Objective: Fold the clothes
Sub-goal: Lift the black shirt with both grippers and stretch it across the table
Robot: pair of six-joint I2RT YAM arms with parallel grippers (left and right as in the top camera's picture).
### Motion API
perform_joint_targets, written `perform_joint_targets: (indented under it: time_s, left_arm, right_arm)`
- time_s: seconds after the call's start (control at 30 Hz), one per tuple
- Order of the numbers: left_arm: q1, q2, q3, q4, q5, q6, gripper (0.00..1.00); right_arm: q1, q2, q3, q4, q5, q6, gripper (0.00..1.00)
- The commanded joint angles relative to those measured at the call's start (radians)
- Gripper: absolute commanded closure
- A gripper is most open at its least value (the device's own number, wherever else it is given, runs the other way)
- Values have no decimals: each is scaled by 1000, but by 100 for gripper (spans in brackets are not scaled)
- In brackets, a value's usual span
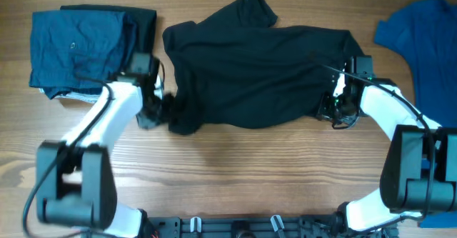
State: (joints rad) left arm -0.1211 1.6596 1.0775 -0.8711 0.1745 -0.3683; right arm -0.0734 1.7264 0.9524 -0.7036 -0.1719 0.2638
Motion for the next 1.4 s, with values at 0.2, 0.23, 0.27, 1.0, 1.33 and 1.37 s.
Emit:
perform_joint_targets:
  time_s: [0.2, 0.23, 0.27, 1.0, 1.33, 1.37]
  left_arm:
    - [2, -231, 301, 12, -19, 17, 96]
    - [2, -248, 316, 13, -40, 17, 96]
    - [2, -265, 327, 16, -65, 17, 96]
    - [2, -557, 589, 80, -192, 51, 96]
    - [0, -593, 859, -70, -145, 50, 96]
    - [0, -594, 887, -96, -145, 50, 96]
  right_arm:
    - [0, -310, 305, -287, 3, -28, 96]
    - [-5, -332, 333, -314, 11, -28, 96]
    - [-11, -352, 362, -341, 26, -28, 96]
    - [-138, -423, 932, -652, 81, -134, 96]
    - [-138, -424, 1266, -858, 55, -132, 96]
    - [-138, -424, 1299, -881, 55, -132, 96]
